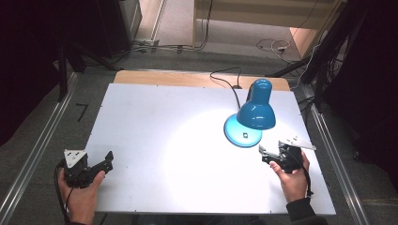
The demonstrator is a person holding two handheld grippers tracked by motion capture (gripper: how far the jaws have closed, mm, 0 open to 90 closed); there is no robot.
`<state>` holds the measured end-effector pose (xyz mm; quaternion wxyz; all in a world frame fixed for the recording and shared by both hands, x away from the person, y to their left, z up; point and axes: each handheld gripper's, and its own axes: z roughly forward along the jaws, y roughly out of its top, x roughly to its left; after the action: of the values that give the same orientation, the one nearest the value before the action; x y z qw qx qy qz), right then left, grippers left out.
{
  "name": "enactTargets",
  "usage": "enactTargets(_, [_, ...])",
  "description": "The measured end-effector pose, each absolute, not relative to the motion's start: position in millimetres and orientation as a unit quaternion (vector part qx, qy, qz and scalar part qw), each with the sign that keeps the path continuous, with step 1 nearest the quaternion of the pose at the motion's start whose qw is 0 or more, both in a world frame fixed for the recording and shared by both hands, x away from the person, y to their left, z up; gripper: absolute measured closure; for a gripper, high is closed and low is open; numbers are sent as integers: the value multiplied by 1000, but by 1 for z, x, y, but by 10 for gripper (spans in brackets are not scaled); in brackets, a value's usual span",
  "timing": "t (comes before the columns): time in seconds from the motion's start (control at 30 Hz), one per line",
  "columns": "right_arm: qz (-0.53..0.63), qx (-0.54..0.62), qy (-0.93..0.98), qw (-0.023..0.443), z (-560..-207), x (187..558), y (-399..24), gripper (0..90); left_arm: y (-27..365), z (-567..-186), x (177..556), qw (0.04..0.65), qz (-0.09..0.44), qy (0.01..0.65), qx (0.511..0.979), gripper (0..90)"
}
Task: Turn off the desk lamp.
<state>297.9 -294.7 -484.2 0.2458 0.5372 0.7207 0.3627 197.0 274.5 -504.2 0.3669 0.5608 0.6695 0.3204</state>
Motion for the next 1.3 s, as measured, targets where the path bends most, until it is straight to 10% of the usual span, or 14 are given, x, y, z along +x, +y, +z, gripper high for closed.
enactTargets(1.3, [373, 526, 725, 241, -481, 305, -277, 198, 275, -504, 196, 366, 321, 670, 560, 144])
